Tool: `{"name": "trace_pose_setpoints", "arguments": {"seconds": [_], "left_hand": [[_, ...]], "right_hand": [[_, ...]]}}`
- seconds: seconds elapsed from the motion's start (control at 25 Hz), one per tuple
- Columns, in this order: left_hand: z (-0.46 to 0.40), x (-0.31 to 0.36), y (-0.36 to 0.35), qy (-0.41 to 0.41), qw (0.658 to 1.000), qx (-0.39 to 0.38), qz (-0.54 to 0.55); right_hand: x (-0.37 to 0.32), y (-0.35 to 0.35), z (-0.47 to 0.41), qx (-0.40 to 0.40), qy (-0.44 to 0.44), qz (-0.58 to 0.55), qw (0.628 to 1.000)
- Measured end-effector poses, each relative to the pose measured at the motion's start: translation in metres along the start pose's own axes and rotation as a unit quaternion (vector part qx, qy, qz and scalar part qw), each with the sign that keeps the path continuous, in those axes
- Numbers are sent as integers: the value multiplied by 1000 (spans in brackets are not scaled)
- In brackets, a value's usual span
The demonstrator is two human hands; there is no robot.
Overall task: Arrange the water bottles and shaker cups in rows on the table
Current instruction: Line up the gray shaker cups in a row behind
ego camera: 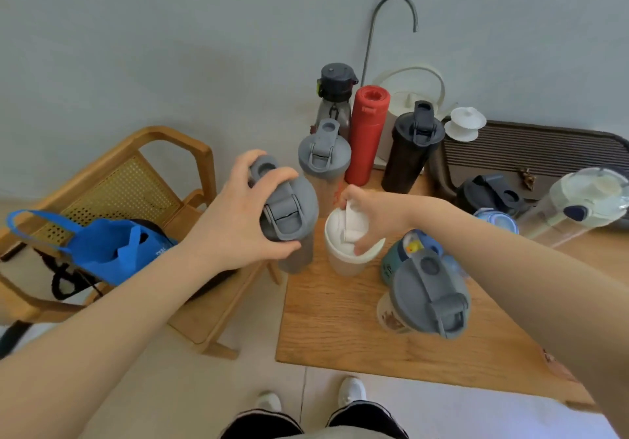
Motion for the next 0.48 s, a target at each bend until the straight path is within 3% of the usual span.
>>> {"name": "trace_pose_setpoints", "arguments": {"seconds": [0.12,0.2,0.32,0.4,0.48], "left_hand": [[7,-10,0,-28,998,-60,4],[12,-18,-4,-33,995,-92,16],[13,-19,-6,-61,992,-104,36],[11,-8,-3,-103,988,-104,47],[5,6,3,-135,983,-96,82]], "right_hand": [[-18,-9,3,-61,-37,17,997],[-23,-12,9,-51,-73,42,995],[-28,12,46,138,-136,89,977],[-22,18,87,253,-179,8,951],[-11,-4,121,270,-234,-32,933]]}}
Point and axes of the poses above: each hand's wrist, its own z-axis away from the middle knuckle, its own y-axis out of the back of the hand, x = y × z, the point moved 8 cm from there along -z, towards the middle knuckle, and after that the axes turned 12 degrees about z, right-handed, at the moved point
